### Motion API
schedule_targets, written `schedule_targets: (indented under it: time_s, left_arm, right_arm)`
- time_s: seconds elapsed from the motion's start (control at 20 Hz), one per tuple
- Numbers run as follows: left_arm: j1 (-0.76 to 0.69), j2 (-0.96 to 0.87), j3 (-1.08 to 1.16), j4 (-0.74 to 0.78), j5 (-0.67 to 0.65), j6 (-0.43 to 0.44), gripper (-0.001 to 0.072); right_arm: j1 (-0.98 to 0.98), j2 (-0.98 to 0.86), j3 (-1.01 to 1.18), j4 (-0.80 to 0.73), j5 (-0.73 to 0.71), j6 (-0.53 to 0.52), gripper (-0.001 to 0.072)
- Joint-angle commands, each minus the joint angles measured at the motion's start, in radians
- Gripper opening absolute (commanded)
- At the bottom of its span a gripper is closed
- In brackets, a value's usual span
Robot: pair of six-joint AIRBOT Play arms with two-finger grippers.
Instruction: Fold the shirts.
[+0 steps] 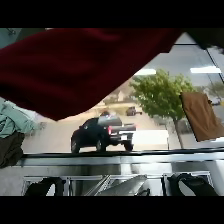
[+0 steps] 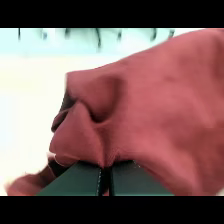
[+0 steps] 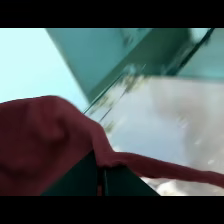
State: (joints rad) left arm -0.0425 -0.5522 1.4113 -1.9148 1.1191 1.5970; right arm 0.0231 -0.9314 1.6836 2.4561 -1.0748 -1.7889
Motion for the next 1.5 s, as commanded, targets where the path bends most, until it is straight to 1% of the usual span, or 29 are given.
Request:
schedule_targets:
  time_s: [0.0, 0.05, 0.15, 0.25, 0.35, 0.45, 0.6, 0.7, 0.8, 0.85, 0.9, 0.95, 1.05, 1.15, 1.2, 1.3, 1.45]
  left_arm:
    - [-0.003, 0.025, 0.039, -0.043, 0.076, -0.013, 0.0014]
    - [-0.011, 0.024, -0.004, -0.074, 0.084, -0.013, 0.0014]
    - [-0.039, 0.008, -0.126, -0.141, 0.074, -0.013, 0.0014]
    - [-0.093, -0.038, -0.260, -0.156, 0.066, -0.013, 0.0014]
    - [-0.166, -0.112, -0.391, -0.149, 0.023, -0.012, 0.0014]
    - [-0.229, -0.216, -0.509, -0.146, -0.070, -0.011, 0.0014]
    - [-0.288, -0.410, -0.627, -0.147, -0.210, -0.007, 0.0014]
    - [-0.299, -0.545, -0.654, -0.147, -0.267, -0.007, 0.0014]
    - [-0.286, -0.660, -0.622, -0.147, -0.270, 0.000, 0.0029]
    - [-0.271, -0.706, -0.585, -0.147, -0.250, 0.004, 0.0298]
    - [-0.252, -0.740, -0.541, -0.147, -0.217, 0.004, 0.0685]
    - [-0.225, -0.769, -0.484, -0.147, -0.156, 0.013, 0.0698]
    - [-0.170, -0.798, -0.371, -0.147, -0.003, 0.068, 0.0697]
    - [-0.103, -0.782, -0.296, -0.147, 0.145, 0.095, 0.0697]
    - [-0.072, -0.755, -0.285, -0.147, 0.195, 0.104, 0.0697]
    - [-0.008, -0.676, -0.328, -0.146, 0.212, 0.109, 0.0697]
    - [0.074, -0.530, -0.515, -0.149, 0.155, 0.109, 0.0697]
  right_arm:
    - [-0.047, 0.164, 0.003, -0.164, -0.063, 0.024, 0.0017]
    - [-0.047, 0.165, -0.003, -0.168, -0.121, 0.024, 0.0017]
    - [-0.046, 0.150, -0.063, -0.164, -0.187, 0.024, 0.0018]
    - [-0.046, 0.146, -0.204, -0.164, -0.209, 0.024, 0.0018]
    - [-0.046, 0.145, -0.402, -0.164, -0.204, 0.023, 0.0017]
    - [-0.040, 0.142, -0.640, -0.165, -0.143, 0.008, 0.0017]
    - [-0.040, 0.109, -0.988, -0.140, 0.037, -0.016, 0.0018]
    - [-0.040, 0.052, -1.120, -0.130, 0.126, -0.027, 0.0018]
    - [-0.040, -0.017, -1.151, -0.118, 0.156, -0.068, 0.0018]
    - [-0.040, -0.044, -1.147, -0.110, 0.169, -0.072, 0.0018]
    - [-0.040, -0.062, -1.141, -0.104, 0.186, -0.075, 0.0018]
    - [-0.042, -0.077, -1.128, -0.104, 0.195, -0.076, 0.0018]
    - [-0.048, -0.088, -1.100, -0.104, 0.193, -0.094, 0.0018]
    - [-0.068, -0.088, -1.074, -0.107, 0.193, -0.097, 0.0018]
    - [-0.083, -0.088, -1.066, -0.107, 0.192, -0.101, 0.0018]
    - [-0.116, -0.088, -1.061, -0.106, 0.190, -0.111, 0.0017]
    - [-0.144, -0.088, -1.061, -0.106, 0.186, -0.127, 0.0018]
